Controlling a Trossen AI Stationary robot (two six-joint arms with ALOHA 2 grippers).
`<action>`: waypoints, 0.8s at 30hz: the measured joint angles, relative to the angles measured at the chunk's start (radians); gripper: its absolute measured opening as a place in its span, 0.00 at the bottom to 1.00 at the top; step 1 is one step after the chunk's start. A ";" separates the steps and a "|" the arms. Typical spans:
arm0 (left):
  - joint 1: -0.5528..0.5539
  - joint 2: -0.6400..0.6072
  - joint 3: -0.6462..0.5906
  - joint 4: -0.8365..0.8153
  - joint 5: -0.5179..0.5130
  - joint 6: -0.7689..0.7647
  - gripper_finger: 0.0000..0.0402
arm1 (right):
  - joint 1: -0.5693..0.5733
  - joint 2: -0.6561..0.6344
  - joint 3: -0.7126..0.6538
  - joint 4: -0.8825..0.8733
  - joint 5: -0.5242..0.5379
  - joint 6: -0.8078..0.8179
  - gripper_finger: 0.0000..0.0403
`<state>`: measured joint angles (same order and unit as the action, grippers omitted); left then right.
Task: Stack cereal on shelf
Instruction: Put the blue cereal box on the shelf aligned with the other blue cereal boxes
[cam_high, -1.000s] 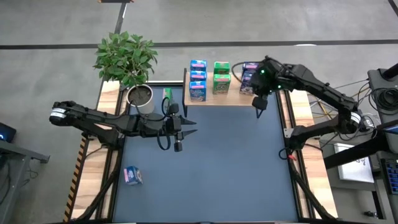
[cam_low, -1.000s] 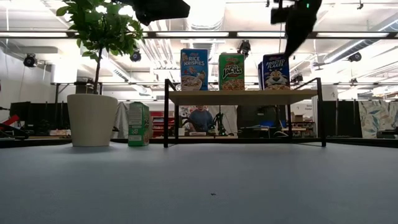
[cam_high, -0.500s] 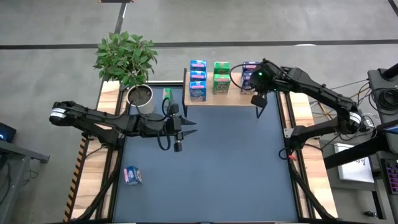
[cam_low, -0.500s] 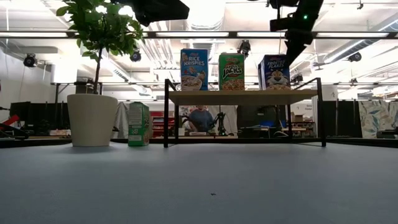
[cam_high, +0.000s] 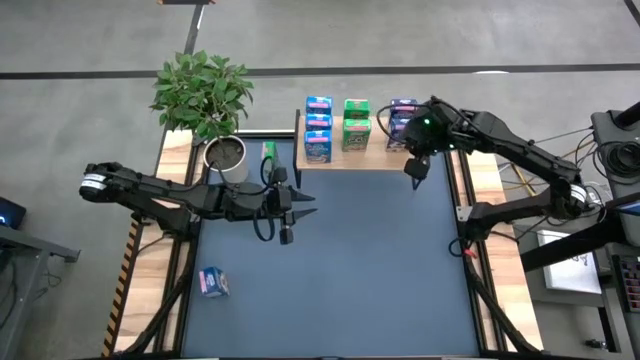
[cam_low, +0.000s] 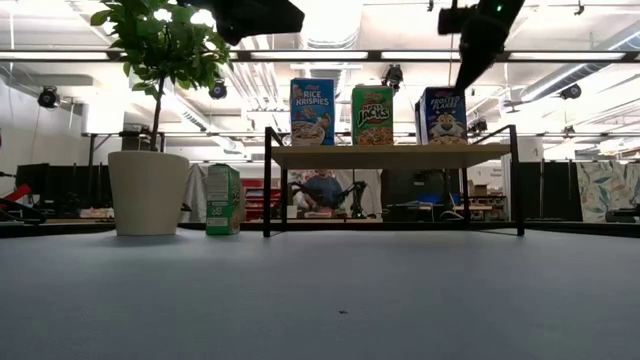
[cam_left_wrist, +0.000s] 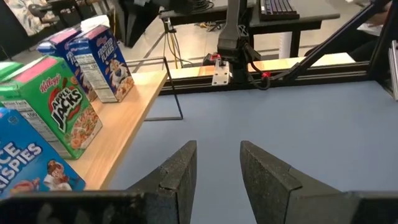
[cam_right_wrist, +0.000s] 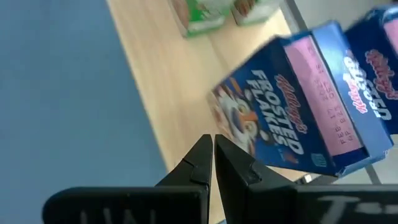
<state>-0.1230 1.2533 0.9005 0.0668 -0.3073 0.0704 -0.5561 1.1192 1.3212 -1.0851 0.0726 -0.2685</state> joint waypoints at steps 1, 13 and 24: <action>0.000 0.000 0.000 -0.001 0.000 -0.015 0.26 | 0.013 -0.011 0.000 0.003 -0.002 0.011 0.02; -0.049 0.002 0.102 -0.390 0.009 -0.629 0.26 | 0.341 -0.191 -0.175 0.330 0.002 0.051 0.02; -0.354 0.017 0.273 -0.842 0.068 -1.429 0.26 | 0.479 -0.267 -0.348 0.604 0.006 -0.050 0.02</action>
<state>-0.4774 1.2707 1.1733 -0.7747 -0.2388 -1.3587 -0.0772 0.8524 0.9736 -0.4811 0.0788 -0.3187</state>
